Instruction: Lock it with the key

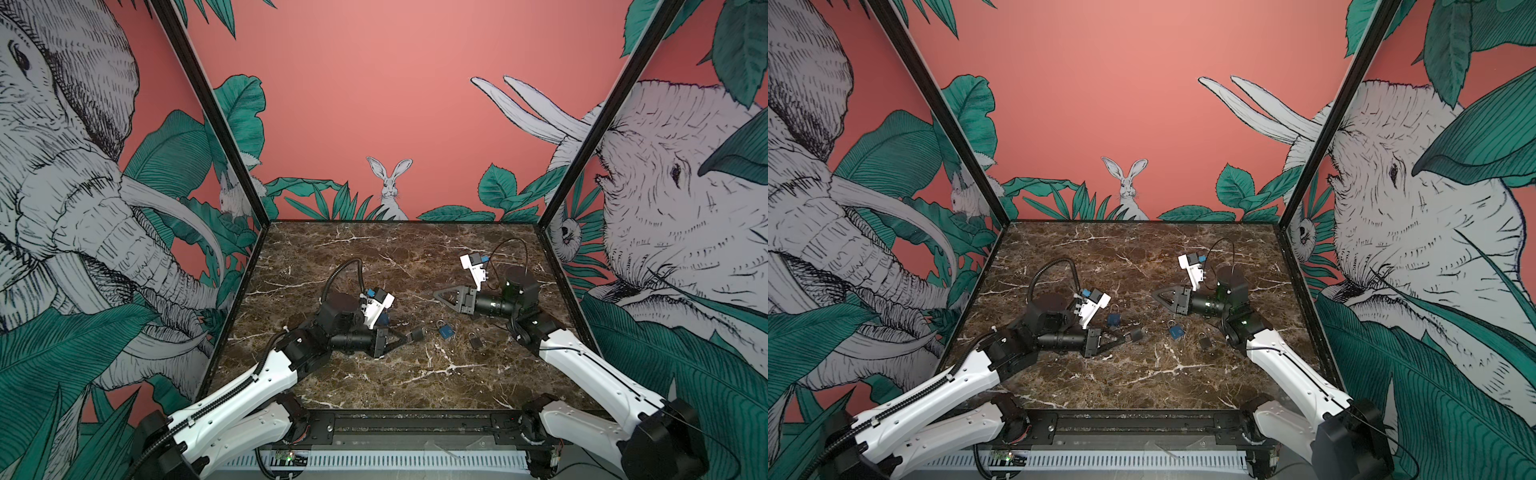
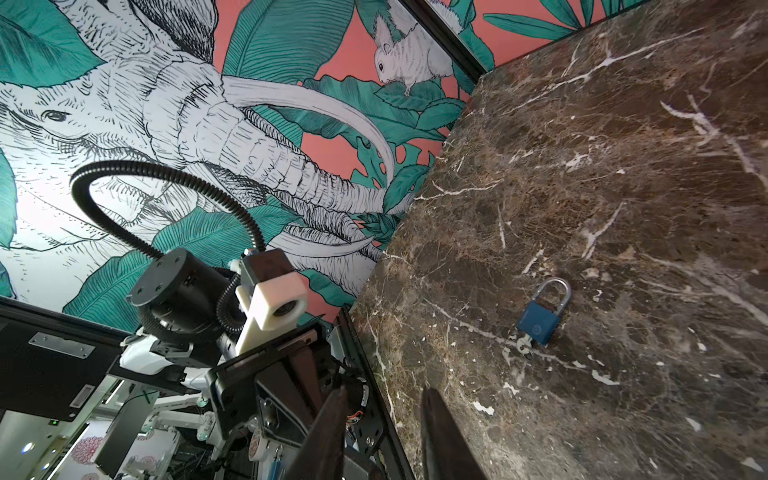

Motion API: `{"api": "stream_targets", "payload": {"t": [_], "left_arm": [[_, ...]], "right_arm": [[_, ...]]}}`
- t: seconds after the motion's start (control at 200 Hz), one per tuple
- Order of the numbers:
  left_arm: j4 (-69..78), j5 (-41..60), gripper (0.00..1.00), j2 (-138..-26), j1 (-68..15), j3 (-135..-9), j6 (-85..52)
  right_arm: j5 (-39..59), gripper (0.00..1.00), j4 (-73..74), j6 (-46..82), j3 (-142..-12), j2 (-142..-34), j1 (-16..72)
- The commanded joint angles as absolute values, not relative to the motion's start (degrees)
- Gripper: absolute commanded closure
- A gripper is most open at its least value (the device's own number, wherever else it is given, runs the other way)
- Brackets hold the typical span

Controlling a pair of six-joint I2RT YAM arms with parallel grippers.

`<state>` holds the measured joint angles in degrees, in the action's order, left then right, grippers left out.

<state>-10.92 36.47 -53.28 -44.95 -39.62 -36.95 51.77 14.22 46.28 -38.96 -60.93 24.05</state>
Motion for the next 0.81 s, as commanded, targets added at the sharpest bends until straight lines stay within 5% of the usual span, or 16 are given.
{"api": "stream_targets", "payload": {"t": [0.0, 0.8], "left_arm": [[-11.60, 43.68, 1.00, -55.31, -42.75, -43.01, -32.92], [-18.63, 61.92, 1.00, -67.72, -36.05, -51.94, -22.77]], "right_arm": [[57.25, 0.70, 17.22, 46.97, -36.92, -60.18, 22.15], [66.39, 0.63, 21.40, 47.98, -32.38, -59.50, 22.64]]}}
